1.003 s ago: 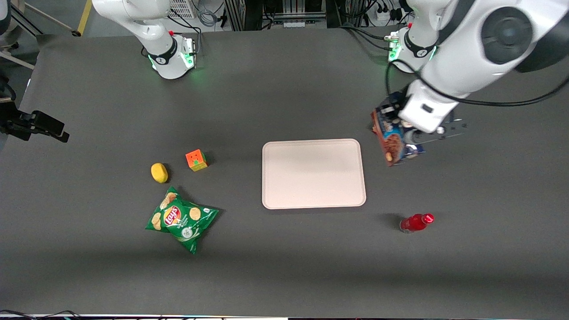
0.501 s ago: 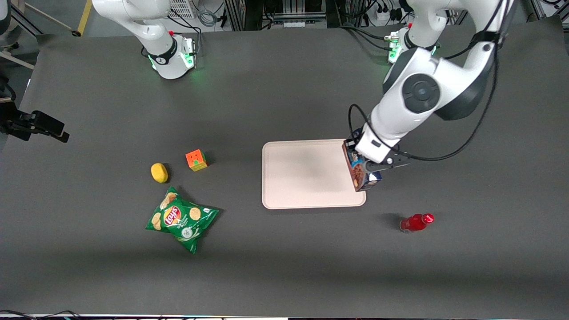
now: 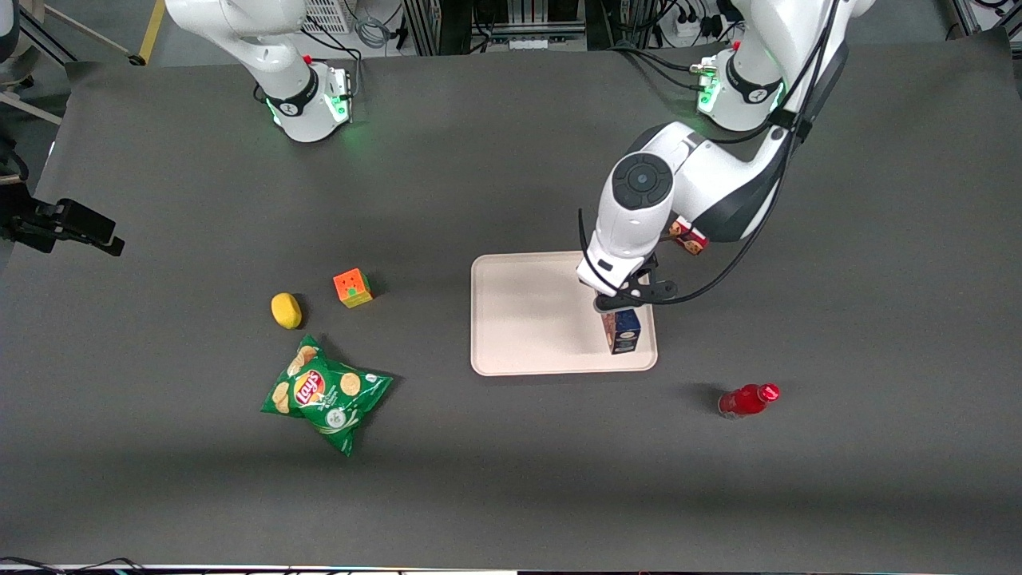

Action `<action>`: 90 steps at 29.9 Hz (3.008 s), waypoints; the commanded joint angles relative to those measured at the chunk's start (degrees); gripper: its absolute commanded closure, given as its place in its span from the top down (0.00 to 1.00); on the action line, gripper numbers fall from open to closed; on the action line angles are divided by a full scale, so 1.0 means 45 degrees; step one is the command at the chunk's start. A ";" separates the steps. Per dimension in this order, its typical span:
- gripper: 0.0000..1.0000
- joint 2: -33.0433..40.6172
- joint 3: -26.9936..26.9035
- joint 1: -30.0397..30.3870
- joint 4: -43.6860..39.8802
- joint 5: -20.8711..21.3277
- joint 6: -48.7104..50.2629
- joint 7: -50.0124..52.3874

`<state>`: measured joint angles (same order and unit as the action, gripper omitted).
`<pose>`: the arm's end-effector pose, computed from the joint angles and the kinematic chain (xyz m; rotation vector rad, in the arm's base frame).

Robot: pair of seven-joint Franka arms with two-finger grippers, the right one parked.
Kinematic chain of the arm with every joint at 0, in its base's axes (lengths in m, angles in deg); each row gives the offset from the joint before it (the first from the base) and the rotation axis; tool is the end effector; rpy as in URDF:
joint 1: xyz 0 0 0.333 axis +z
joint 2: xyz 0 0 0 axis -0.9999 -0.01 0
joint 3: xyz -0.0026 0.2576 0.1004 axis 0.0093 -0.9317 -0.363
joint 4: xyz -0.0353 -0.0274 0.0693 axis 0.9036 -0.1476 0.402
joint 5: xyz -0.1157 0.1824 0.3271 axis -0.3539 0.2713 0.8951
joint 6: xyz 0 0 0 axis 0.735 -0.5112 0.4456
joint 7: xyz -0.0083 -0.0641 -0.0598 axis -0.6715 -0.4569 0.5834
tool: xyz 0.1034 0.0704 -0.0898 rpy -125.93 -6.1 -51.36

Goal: Place cookie box on tray

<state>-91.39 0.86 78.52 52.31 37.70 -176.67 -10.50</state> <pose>0.5020 -0.3557 0.2407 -3.1047 -0.2586 -0.0250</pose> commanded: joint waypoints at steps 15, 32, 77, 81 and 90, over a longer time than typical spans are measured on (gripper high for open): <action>0.00 -0.0780 -0.0168 0.0900 0.1388 0.1029 -0.1829 -0.1340; 0.46 -0.1074 -0.0130 0.1036 0.1584 0.0697 -0.1829 -0.1535; 1.00 0.3437 -0.0499 0.1428 -0.2280 -0.2623 0.6388 -0.4991; 1.00 0.3827 -0.1143 0.1447 -0.3180 -0.2623 0.7914 -0.5848; 1.00 0.5156 -0.3837 0.1447 -0.3202 -0.3111 0.8132 -0.9461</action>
<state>-70.22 -9.98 85.12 37.73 26.00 -141.03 -43.67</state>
